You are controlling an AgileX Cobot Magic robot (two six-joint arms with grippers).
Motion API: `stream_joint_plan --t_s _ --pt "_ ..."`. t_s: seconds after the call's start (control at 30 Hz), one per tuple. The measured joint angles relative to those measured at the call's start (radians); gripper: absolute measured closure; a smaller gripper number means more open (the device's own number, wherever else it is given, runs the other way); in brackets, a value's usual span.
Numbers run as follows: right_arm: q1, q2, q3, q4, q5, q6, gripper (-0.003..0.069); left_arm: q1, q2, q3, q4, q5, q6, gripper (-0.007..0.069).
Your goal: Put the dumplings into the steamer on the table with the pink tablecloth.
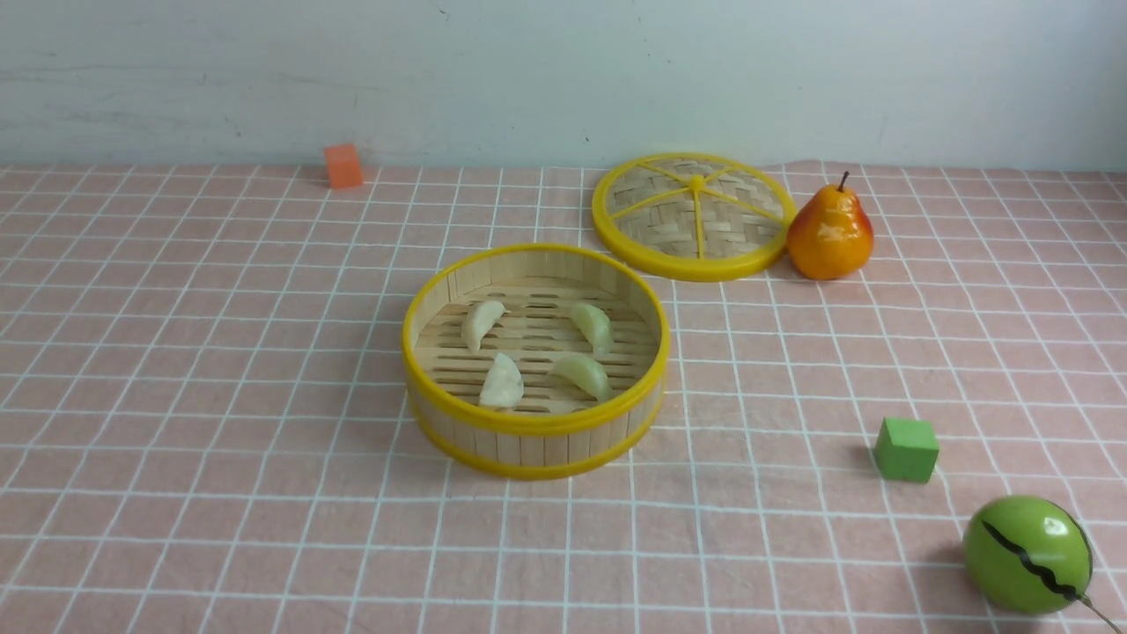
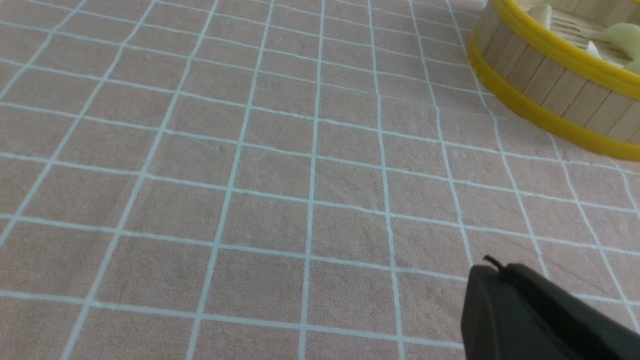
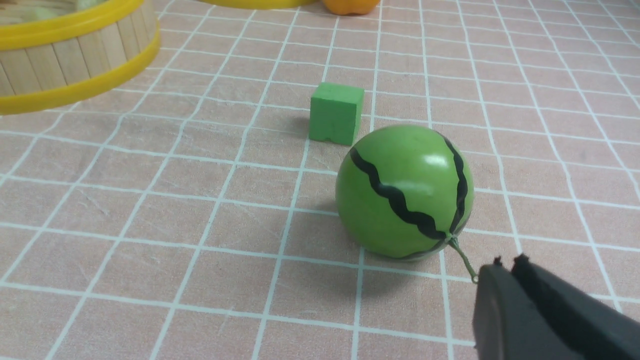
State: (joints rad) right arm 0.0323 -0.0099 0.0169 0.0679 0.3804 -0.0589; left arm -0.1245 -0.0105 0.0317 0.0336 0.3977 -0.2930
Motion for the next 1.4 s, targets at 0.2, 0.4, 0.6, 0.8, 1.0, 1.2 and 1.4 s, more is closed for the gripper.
stream_joint_plan --t_s 0.2,0.4,0.6,0.8,1.0,1.2,1.4 --pt "0.0 0.0 0.0 0.0 0.0 0.0 0.0616 0.0 0.0 0.0 -0.001 0.0 0.001 0.0638" --pt "0.0 0.0 0.0 0.0 0.0 0.0 0.0604 0.0 0.0 0.0 -0.001 0.0 0.003 0.0638" --pt "0.0 0.0 0.0 0.0 0.0 0.0 0.0596 0.0 0.0 0.0 -0.001 0.0 0.003 0.0638" --pt "0.0 0.0 0.0 0.0 0.0 0.0 0.0594 0.0 0.0 0.0 -0.001 0.0 0.003 0.0638" --pt "0.0 0.0 0.0 0.0 0.0 0.0 0.059 0.0 0.0 0.0 -0.001 0.0 0.003 0.0638" --pt "0.0 0.0 0.0 0.0 0.0 0.0 0.0581 0.0 0.0 0.0 -0.001 0.0 0.003 0.0638" --pt "0.0 0.0 0.0 0.0 0.0 0.0 0.0574 0.0 0.0 0.0 -0.001 0.0 0.003 0.0638"
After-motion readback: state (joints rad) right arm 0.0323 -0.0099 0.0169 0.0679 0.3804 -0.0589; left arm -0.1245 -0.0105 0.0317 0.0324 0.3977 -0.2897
